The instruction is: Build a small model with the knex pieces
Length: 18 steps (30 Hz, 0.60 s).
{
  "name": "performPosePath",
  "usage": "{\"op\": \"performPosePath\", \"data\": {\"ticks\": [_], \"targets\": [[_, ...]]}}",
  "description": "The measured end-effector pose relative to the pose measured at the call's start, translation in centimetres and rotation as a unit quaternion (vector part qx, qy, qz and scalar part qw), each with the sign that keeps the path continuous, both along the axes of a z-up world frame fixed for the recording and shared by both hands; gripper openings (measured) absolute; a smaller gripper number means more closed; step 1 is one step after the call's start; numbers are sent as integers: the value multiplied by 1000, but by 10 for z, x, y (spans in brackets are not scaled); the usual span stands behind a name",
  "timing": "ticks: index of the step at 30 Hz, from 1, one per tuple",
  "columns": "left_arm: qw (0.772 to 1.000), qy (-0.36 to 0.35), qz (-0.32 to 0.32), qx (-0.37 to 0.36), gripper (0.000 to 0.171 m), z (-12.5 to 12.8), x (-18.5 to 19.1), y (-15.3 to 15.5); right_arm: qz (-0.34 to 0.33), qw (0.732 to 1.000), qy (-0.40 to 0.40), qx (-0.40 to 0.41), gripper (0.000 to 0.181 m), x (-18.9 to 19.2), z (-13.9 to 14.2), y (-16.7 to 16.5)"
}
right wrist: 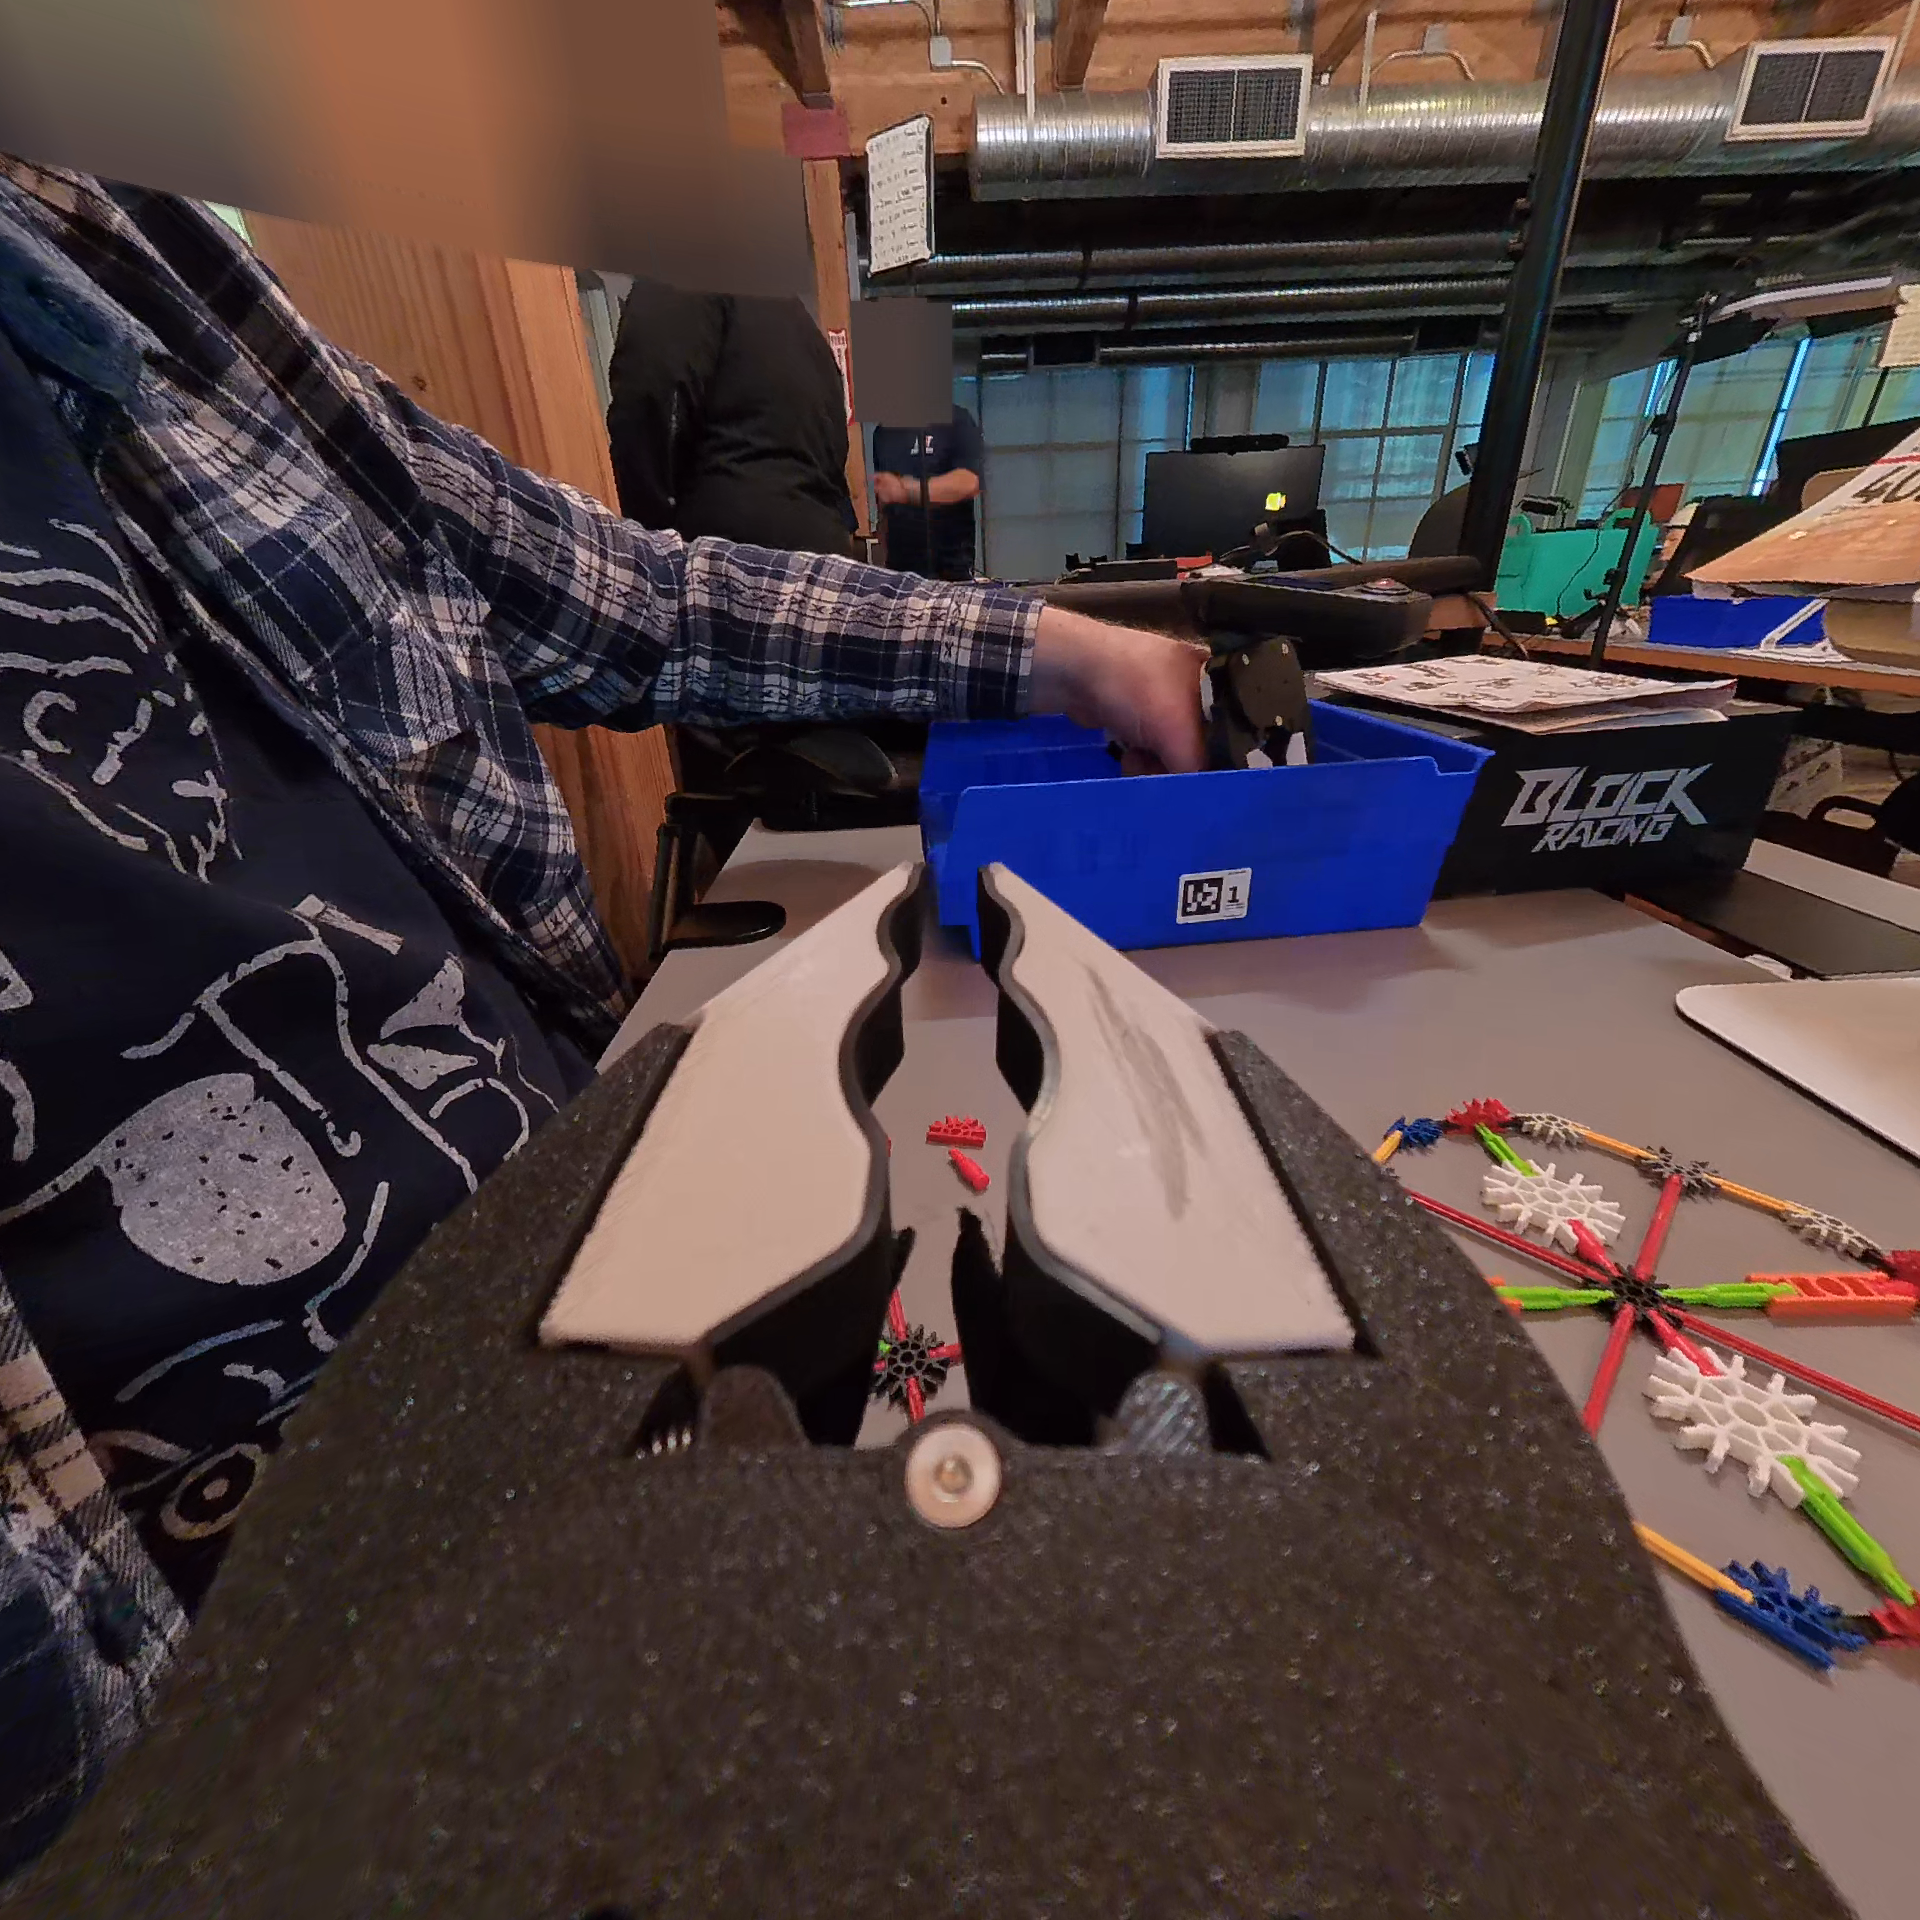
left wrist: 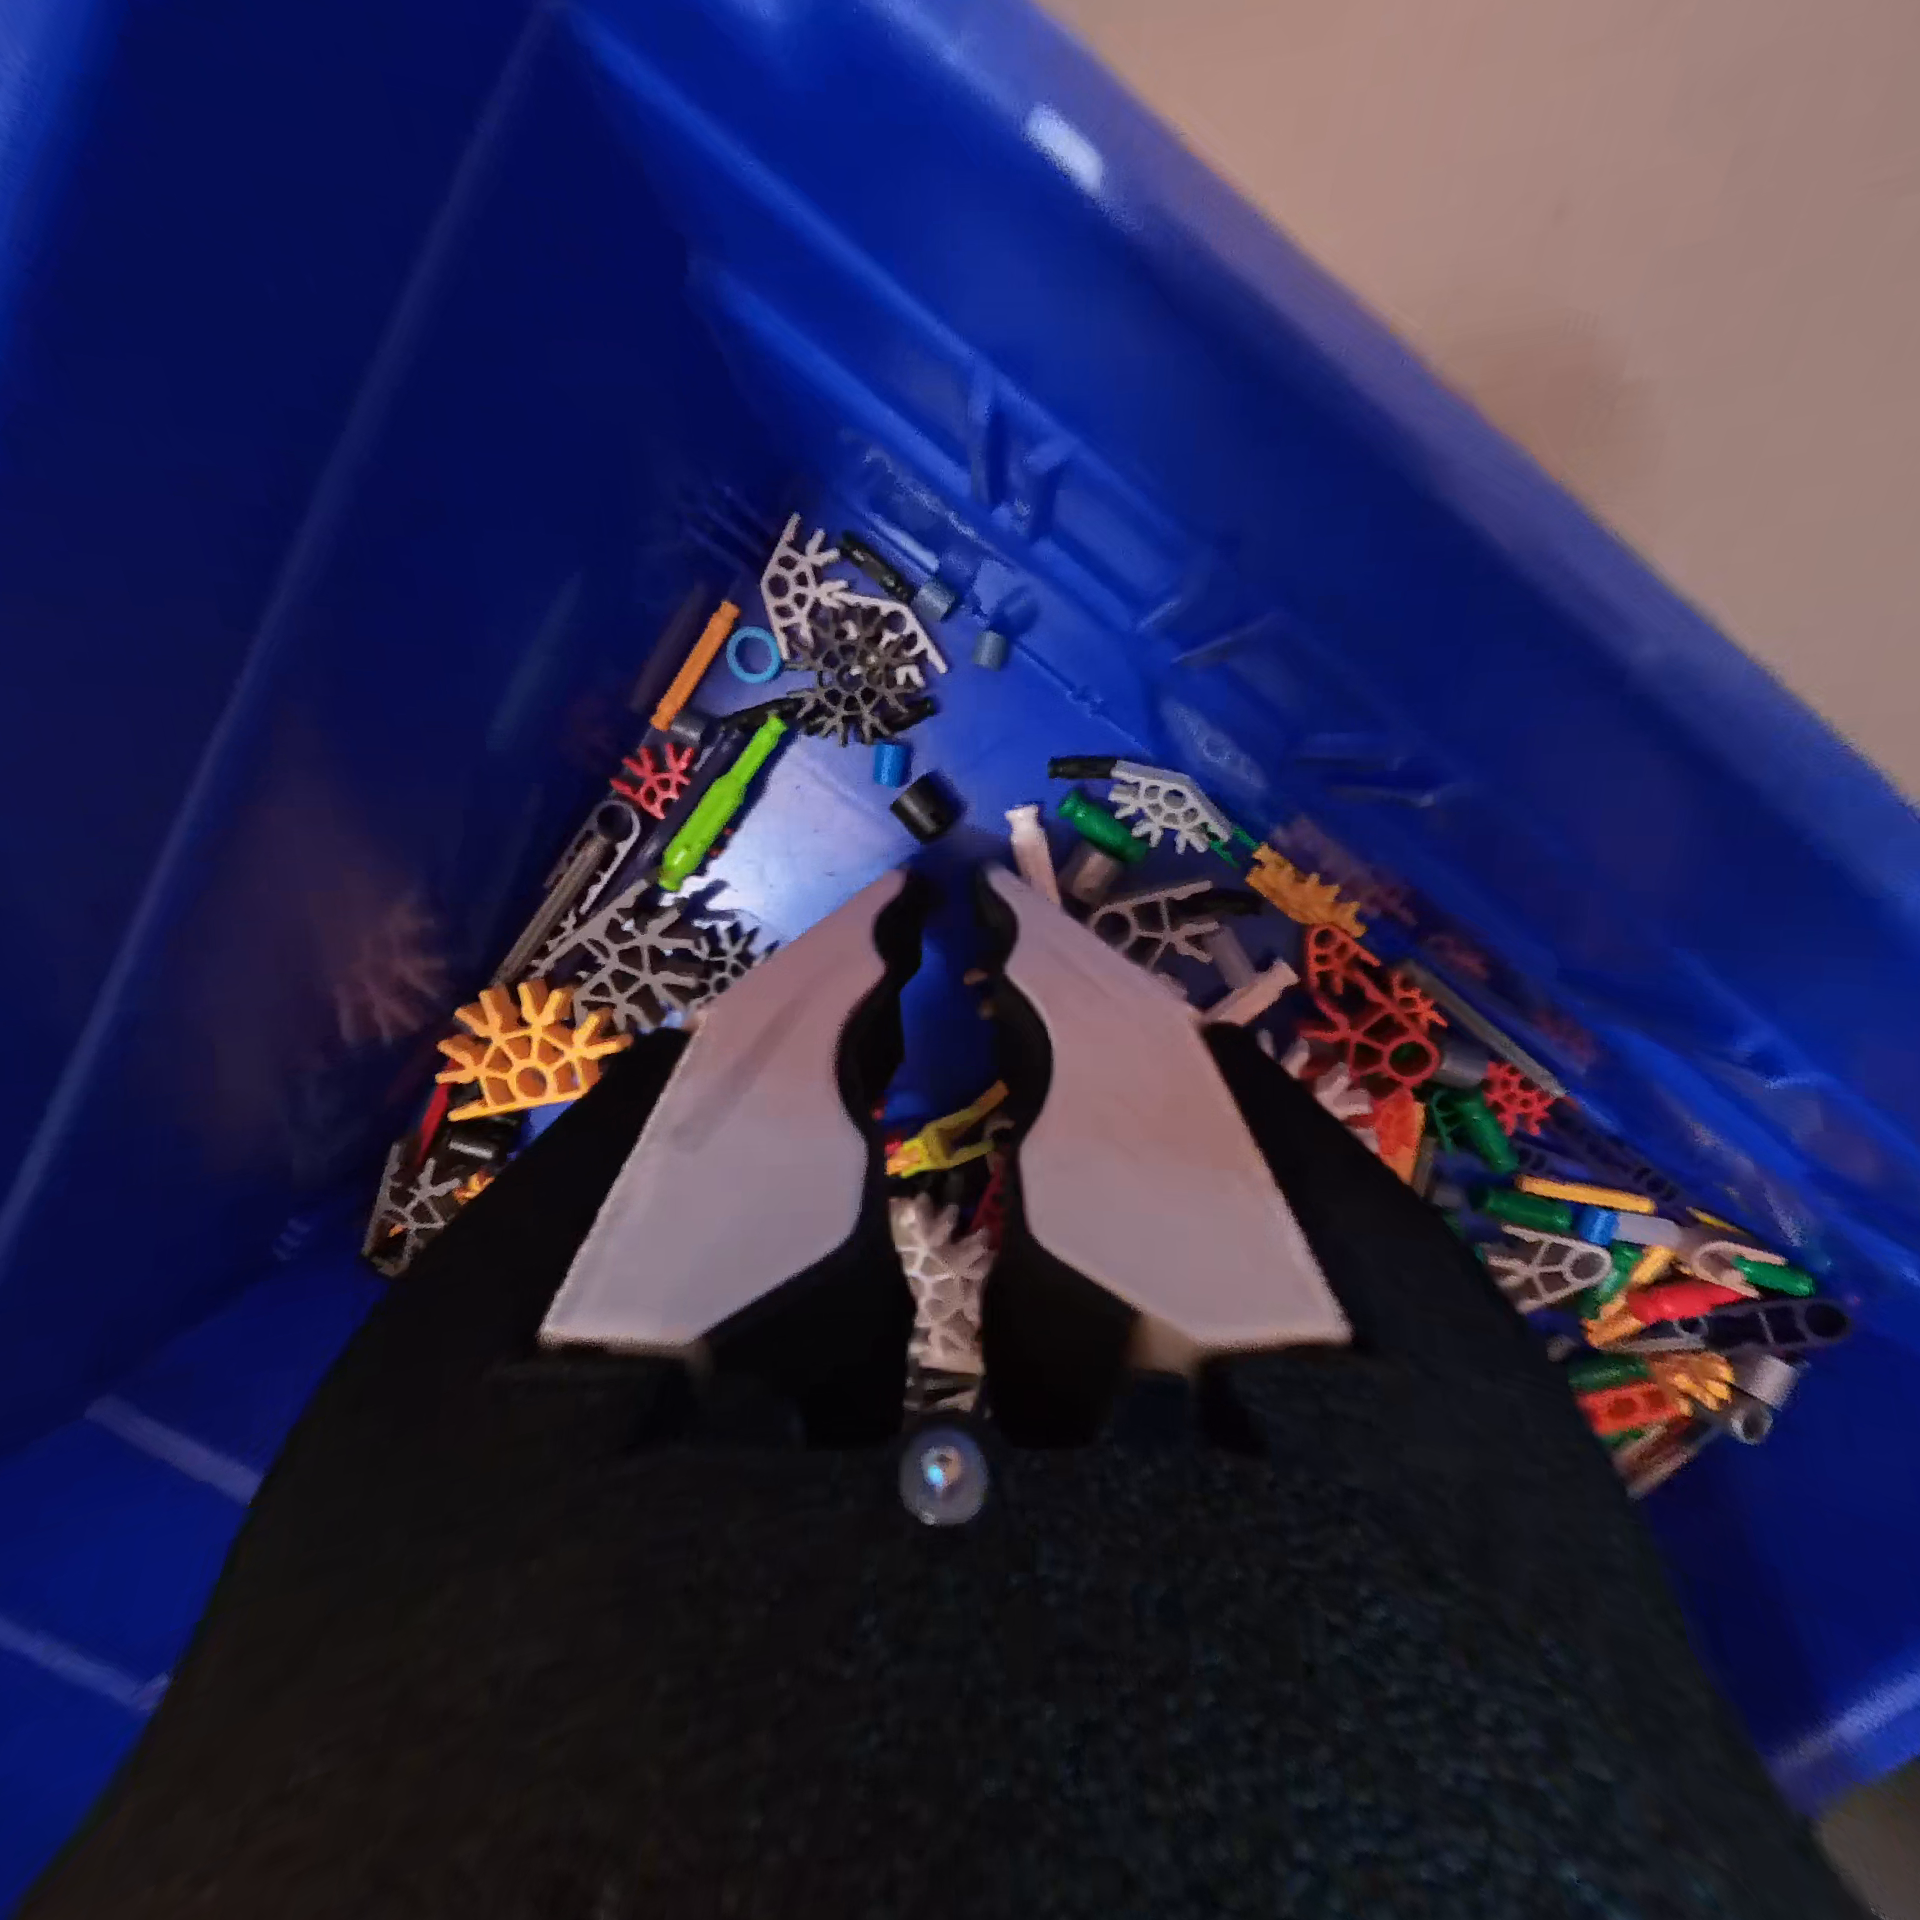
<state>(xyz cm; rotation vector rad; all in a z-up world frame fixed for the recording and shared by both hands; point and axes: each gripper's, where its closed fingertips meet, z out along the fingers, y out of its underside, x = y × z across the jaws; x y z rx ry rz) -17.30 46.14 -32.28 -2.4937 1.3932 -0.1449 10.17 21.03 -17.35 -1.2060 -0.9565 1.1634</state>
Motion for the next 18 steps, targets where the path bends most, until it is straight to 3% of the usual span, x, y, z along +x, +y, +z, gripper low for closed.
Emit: {"op": "performPosePath", "data": {"ticks": [8, 12, 18], "targets": [[1000, -3, 16, 7, 2, 6, -12, 9, -1, 1000, 2, 4, 8, 1, 2, -1], [999, -32, 33, -3, 8, 13, -15, 13, 3, 1000, -3, -2, 9, -2, -2, 0], [999, -30, 8, -13, 16, 9, -8, 6, 2, 1000, -5, -11, 9, -2, -6, 3]]}}
